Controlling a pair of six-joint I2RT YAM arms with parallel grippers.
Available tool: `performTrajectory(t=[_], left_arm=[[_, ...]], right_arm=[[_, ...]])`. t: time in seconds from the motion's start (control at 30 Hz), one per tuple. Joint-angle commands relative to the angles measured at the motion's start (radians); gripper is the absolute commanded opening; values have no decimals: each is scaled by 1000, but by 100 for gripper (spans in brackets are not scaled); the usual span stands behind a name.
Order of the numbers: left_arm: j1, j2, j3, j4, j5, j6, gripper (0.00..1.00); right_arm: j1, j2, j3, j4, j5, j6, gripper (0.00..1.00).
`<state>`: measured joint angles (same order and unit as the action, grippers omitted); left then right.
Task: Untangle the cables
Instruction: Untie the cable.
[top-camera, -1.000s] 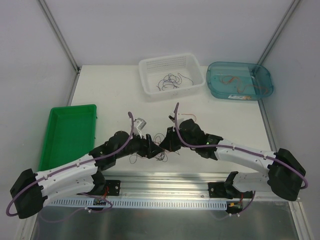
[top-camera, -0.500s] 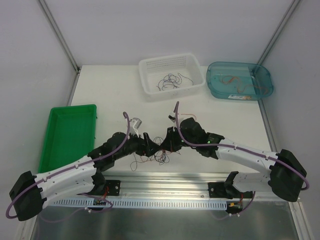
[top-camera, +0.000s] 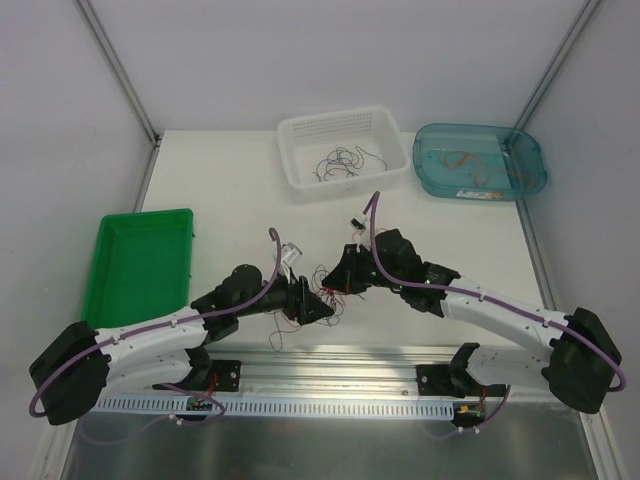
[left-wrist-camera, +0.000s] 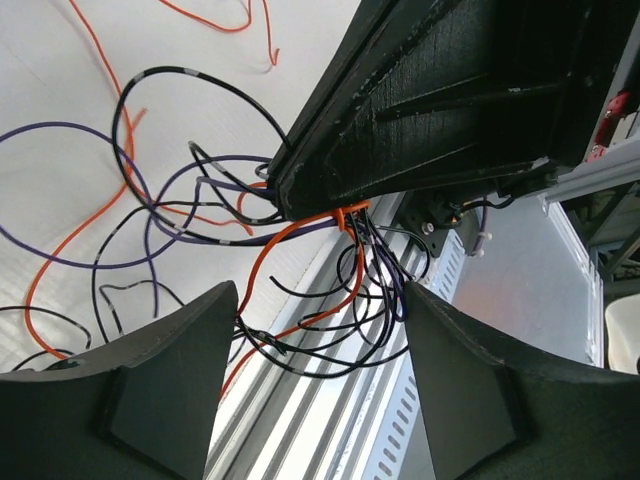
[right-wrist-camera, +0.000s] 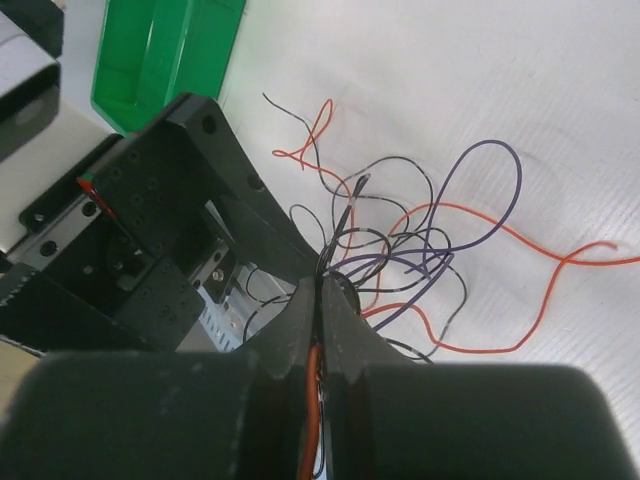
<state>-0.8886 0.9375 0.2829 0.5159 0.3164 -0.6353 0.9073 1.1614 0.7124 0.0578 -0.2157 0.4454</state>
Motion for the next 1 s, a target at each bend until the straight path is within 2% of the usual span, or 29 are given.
performTrajectory(t=[0.0, 0.03, 0.13, 0.17, 0.23, 0.27, 0.3, 0.33, 0.43, 0.47, 0.53, 0.63, 0.8, 0.83, 0.97], left_arm=[[2, 37, 58, 114, 64, 13, 65], [-1, 50, 68, 127, 67, 5, 63], [-3, 63, 75, 137, 81, -10, 47], [-3, 58, 72, 138, 79, -15, 35], [-3, 37, 58, 142, 63, -33, 21], [-3, 27, 52, 142, 49, -38, 6], [-3, 15, 45, 142, 35, -43, 0], [-3, -6, 33, 142, 9, -50, 0], [-3, -40, 19, 107, -37, -79, 0], [-3, -43, 16, 98, -57, -84, 0], [-3, -46, 16, 70, -72, -104, 0], [-3, -34, 24, 49, -77, -106, 0], [-3, 0, 41, 29, -73, -93, 0], [-3, 1, 42, 29, -73, -93, 0], [-3, 0, 47, 33, -59, -78, 0]], right_arm=[[5, -17, -2, 79, -2, 44, 1], [10, -14, -10, 85, -1, 47, 1], [10, -9, -14, 83, 15, 49, 1], [11, -11, -13, 74, 22, 46, 1], [13, -23, -7, 42, 38, 15, 3], [13, -26, 7, 24, 44, 4, 5], [13, -34, 15, -21, 61, -8, 8], [13, -51, 24, -45, 67, -23, 16], [13, -100, 87, -186, 114, -106, 29], [13, -111, 107, -226, 130, -150, 40], [12, -140, 166, -326, 163, -191, 49], [13, -157, 239, -440, 193, -250, 57], [27, -195, 295, -512, 193, -312, 58], [37, -197, 303, -513, 190, -318, 52], [59, -161, 286, -481, 92, -352, 38]])
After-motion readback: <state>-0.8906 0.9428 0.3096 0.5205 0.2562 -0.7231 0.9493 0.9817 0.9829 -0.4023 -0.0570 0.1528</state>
